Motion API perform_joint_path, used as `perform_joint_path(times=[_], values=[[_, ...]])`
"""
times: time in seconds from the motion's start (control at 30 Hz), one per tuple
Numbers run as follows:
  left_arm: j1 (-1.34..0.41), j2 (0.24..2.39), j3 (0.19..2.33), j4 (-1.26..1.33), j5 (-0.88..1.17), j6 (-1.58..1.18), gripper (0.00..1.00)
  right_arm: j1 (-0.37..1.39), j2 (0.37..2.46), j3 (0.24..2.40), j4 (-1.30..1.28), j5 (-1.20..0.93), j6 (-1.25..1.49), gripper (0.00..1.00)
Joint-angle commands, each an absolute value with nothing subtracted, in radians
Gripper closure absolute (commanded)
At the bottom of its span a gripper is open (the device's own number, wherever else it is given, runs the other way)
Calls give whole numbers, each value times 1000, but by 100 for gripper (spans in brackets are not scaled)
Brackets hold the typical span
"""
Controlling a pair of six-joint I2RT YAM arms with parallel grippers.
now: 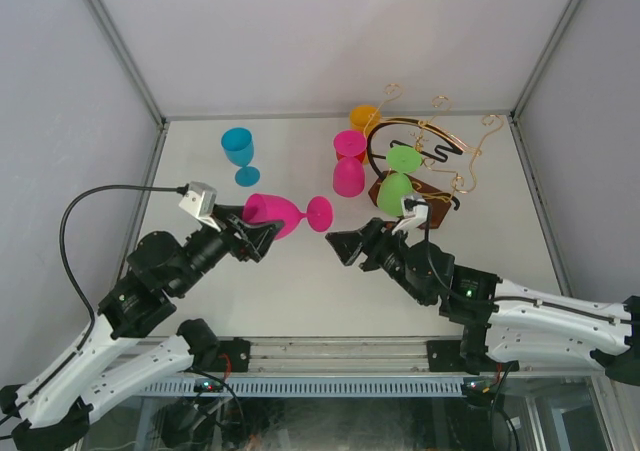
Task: Place the wine glass upside down on the wine glass rack
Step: Turn the wine glass upside down at the wine rack.
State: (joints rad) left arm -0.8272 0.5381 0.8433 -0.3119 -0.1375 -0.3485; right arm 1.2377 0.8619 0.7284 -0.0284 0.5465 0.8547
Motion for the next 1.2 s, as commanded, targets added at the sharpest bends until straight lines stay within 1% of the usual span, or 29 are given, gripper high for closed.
perform_joint_path(times=[0.0, 0.1, 0.3, 0.47, 0.77, 0.83, 0.97, 1.0, 1.1, 1.17], values=[[-863, 549, 833, -210, -150, -367, 26, 1239, 873, 705, 151, 574, 947, 32], [-888, 551, 834, -197, -148, -375, 27, 1224, 901, 704, 169, 584, 959, 36], [-935, 537, 822, -195, -165, -385, 27, 1202, 941, 706, 203, 584, 917, 53], [-953, 535, 824, -195, -175, -383, 27, 1187, 956, 706, 188, 585, 899, 62], [-966, 535, 812, -184, -176, -394, 27, 1177, 996, 706, 191, 616, 794, 71], [-968, 532, 807, -184, -178, -397, 28, 1177, 1000, 706, 207, 618, 755, 78], [-968, 535, 804, -185, -182, -397, 27, 1177, 1002, 706, 242, 603, 663, 97], [-968, 536, 804, -184, -182, -396, 27, 1177, 1002, 706, 248, 599, 645, 100], [-968, 538, 802, -183, -183, -396, 25, 1175, 995, 710, 250, 580, 599, 100], [-968, 538, 803, -183, -184, -395, 21, 1175, 987, 713, 239, 574, 575, 100]])
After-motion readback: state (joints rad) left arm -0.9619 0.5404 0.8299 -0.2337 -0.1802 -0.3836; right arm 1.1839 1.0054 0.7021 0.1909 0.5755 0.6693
